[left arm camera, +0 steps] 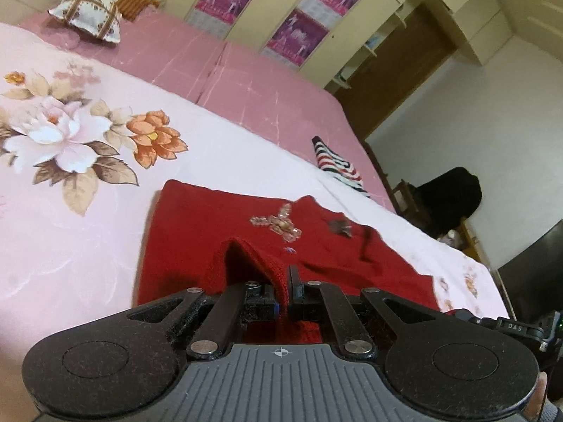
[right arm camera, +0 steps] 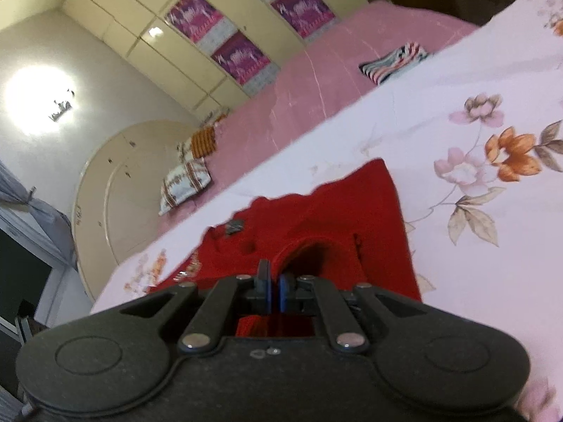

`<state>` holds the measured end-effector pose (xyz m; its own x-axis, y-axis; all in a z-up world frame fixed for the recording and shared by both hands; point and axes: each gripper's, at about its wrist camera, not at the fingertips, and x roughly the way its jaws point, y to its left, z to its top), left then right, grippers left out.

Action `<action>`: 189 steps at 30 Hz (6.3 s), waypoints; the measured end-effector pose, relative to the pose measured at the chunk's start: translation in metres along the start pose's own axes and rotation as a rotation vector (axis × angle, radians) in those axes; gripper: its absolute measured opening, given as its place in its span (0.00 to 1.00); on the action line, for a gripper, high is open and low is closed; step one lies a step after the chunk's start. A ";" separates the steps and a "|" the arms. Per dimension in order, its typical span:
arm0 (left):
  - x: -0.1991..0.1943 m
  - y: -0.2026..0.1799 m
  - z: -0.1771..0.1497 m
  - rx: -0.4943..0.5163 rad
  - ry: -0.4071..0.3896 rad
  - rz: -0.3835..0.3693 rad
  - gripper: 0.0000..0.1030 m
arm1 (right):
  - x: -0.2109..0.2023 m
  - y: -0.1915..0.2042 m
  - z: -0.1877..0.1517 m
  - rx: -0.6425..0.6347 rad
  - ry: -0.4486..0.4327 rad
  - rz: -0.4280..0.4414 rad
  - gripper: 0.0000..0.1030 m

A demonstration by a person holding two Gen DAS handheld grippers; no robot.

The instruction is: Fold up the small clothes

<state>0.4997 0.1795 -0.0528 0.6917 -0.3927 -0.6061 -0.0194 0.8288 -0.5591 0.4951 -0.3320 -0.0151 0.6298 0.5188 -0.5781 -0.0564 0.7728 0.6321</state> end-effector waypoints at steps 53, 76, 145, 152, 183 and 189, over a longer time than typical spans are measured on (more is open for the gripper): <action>0.049 -0.033 -0.001 0.507 -0.215 0.366 0.56 | 0.083 0.029 0.011 -0.691 -0.066 -0.376 0.26; 0.077 -0.046 -0.024 0.529 -0.106 0.214 0.91 | 0.115 0.043 0.004 -0.790 -0.006 -0.305 0.31; -0.014 -0.090 -0.149 0.499 -0.021 0.279 0.92 | 0.057 0.118 -0.156 -0.881 0.086 -0.279 0.40; -0.035 -0.059 -0.146 0.473 -0.038 0.292 0.92 | -0.006 0.047 -0.132 -0.729 0.029 -0.405 0.41; -0.034 -0.069 -0.163 0.509 -0.049 0.304 0.98 | 0.001 0.048 -0.144 -0.791 0.025 -0.445 0.23; -0.051 -0.061 -0.157 0.435 -0.065 0.309 0.98 | -0.013 0.067 -0.141 -0.773 -0.050 -0.385 0.27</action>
<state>0.3521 0.0867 -0.0768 0.7447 -0.0901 -0.6613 0.0620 0.9959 -0.0658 0.3735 -0.2354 -0.0380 0.7457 0.1676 -0.6449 -0.3318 0.9327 -0.1413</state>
